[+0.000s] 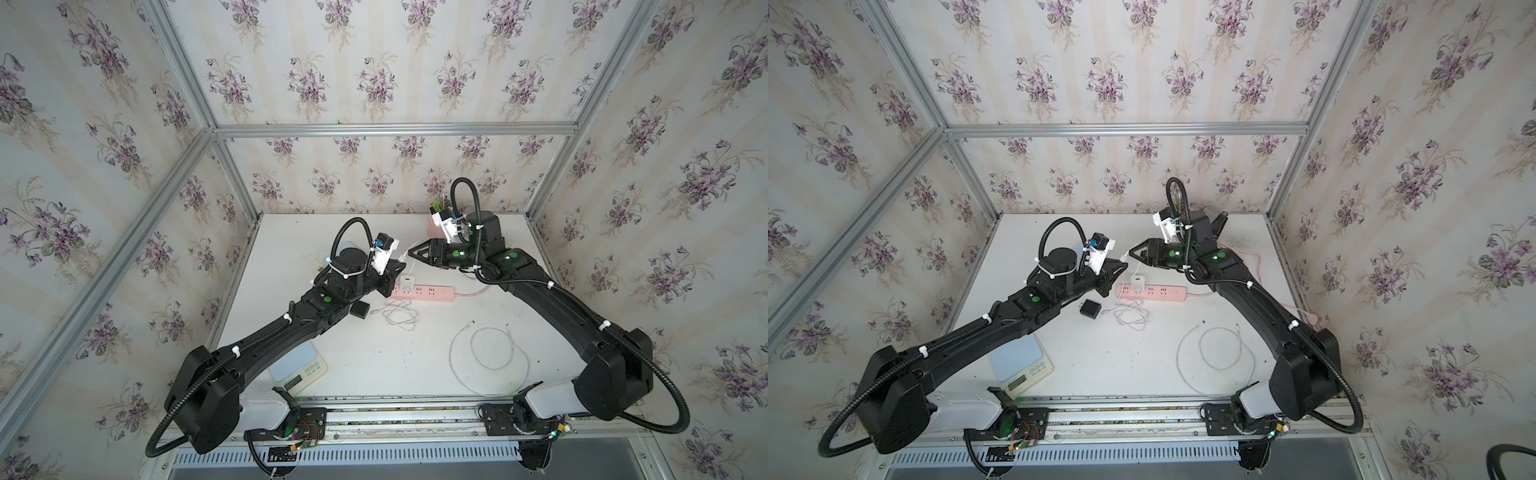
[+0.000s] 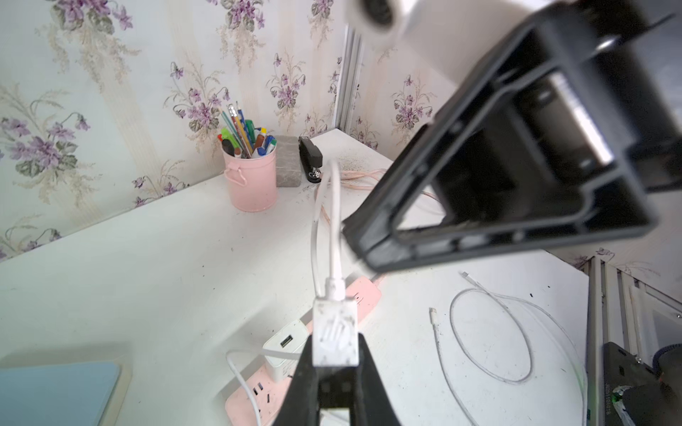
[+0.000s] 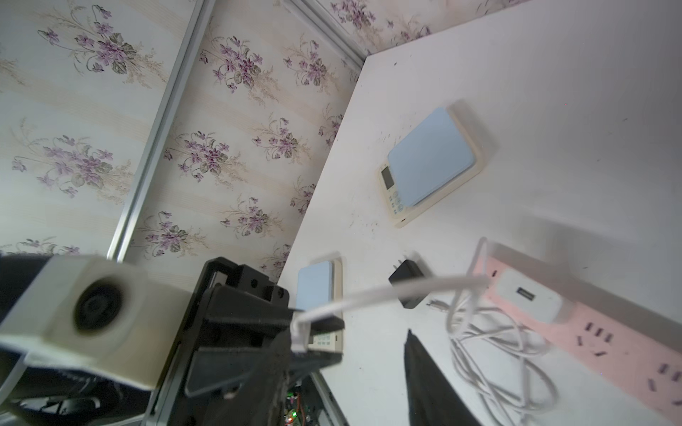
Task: Charge the electronic scale
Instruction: Insert the charging cable into the plug.
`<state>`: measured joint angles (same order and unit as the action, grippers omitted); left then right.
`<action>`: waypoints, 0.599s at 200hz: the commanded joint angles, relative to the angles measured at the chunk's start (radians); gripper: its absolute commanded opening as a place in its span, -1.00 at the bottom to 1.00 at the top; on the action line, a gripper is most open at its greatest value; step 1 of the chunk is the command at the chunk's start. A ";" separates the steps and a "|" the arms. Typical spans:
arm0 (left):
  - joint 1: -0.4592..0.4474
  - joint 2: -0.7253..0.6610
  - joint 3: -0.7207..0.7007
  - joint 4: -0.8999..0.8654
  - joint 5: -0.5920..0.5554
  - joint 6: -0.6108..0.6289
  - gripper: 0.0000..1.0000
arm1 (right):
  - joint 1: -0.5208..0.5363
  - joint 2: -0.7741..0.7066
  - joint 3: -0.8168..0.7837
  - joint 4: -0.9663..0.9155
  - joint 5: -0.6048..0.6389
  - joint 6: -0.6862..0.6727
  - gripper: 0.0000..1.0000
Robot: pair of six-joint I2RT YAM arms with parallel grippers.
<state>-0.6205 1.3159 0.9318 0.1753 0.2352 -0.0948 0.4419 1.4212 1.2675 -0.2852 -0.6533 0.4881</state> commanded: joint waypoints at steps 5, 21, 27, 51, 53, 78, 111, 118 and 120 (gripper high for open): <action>0.062 -0.010 0.020 -0.083 0.234 -0.093 -1.00 | -0.017 -0.087 0.009 -0.091 0.115 -0.297 -0.01; 0.095 -0.014 0.033 -0.128 0.329 -0.119 -1.00 | -0.017 -0.163 -0.032 -0.042 0.156 -0.436 -0.03; 0.104 -0.016 0.038 -0.147 0.358 -0.123 -1.00 | -0.016 -0.194 -0.054 -0.011 0.164 -0.484 -0.03; 0.128 -0.023 0.060 -0.194 0.461 -0.131 -1.00 | 0.006 -0.286 -0.156 0.126 0.207 -0.698 0.05; 0.129 -0.024 0.061 -0.195 0.466 -0.133 -1.00 | 0.008 -0.290 -0.163 0.134 0.209 -0.717 0.07; 0.142 -0.027 0.069 -0.223 0.523 -0.135 -1.00 | 0.068 -0.293 -0.208 0.165 0.211 -0.998 0.17; 0.143 -0.002 0.090 -0.271 0.577 -0.127 -1.00 | 0.181 -0.252 -0.214 0.177 0.281 -1.258 0.20; 0.144 0.003 0.093 -0.276 0.583 -0.129 -1.00 | 0.189 -0.244 -0.208 0.182 0.283 -1.287 0.21; 0.143 0.002 0.093 -0.277 0.585 -0.129 -1.00 | 0.191 -0.240 -0.206 0.183 0.283 -1.295 0.21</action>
<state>-0.4786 1.3075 1.0115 -0.0650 0.7464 -0.2192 0.6064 1.1599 1.0485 -0.1596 -0.4229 -0.5465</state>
